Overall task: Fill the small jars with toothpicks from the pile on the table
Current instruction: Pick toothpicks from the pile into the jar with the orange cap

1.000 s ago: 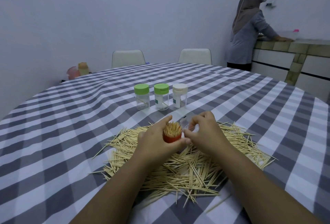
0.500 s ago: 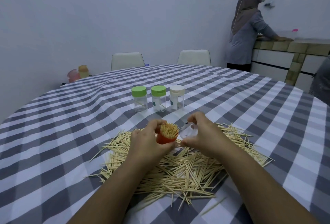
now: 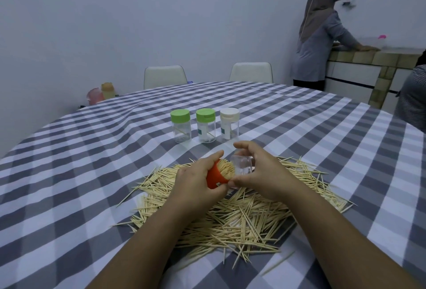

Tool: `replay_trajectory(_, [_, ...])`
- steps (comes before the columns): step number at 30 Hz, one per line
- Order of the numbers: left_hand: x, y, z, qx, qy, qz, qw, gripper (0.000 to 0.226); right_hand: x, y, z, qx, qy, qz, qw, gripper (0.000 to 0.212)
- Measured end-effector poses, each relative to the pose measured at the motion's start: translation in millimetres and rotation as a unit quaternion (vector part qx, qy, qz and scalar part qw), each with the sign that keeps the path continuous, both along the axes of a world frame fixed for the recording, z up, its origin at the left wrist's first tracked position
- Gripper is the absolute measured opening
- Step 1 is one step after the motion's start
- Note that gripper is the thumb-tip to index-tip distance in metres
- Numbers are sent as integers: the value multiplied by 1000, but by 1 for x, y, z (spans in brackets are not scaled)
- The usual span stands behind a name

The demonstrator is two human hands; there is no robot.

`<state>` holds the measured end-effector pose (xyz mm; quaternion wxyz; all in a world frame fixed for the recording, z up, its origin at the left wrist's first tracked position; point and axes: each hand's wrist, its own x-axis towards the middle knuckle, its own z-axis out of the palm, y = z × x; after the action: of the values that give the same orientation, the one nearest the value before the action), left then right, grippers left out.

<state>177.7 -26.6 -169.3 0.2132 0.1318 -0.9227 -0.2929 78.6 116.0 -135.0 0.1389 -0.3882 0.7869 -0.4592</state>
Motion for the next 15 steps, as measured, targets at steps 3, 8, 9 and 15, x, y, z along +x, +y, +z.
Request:
replay_trajectory(3, [-1,-2,0,12,-1,14,1000,80,-2,-2,-3,-6,-27,-2,1000,79])
replay_trajectory(8, [0,-1,0,25,-8,21,999,76,-3,-1,-6,-24,-35,12,999,67])
replay_trajectory(9, [1,-1,0,28,-8,21,999,75,-2,-1,-6,-28,-36,16,999,66])
replay_trajectory(15, [2,2,4,28,-27,30,999,68,-1,0,-7,-66,-75,38,994,57])
